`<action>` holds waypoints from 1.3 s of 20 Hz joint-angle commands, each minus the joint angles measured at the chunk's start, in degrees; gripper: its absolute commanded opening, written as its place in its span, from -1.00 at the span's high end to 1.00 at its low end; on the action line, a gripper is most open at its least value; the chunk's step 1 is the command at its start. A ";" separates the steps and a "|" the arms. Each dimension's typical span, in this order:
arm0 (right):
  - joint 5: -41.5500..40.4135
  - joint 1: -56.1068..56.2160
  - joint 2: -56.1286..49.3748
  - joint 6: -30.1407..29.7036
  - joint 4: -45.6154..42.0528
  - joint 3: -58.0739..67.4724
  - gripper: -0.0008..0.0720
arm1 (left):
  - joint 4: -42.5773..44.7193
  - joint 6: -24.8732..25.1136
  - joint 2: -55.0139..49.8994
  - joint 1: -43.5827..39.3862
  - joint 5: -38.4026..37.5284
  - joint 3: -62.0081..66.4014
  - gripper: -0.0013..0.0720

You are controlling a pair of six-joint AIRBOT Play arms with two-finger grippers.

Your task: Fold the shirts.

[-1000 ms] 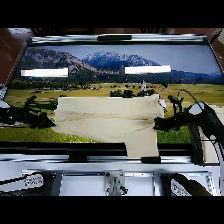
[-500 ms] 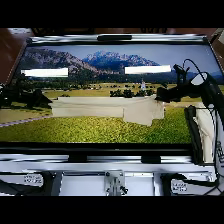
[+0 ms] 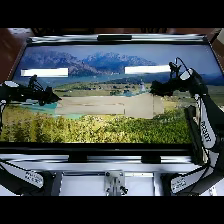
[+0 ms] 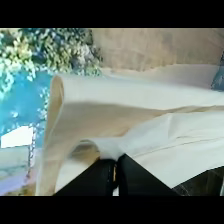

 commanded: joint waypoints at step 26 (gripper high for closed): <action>18.69 -0.24 -10.84 -4.07 2.36 3.98 0.54 | -0.17 -7.13 2.80 -0.81 -15.08 11.67 -0.64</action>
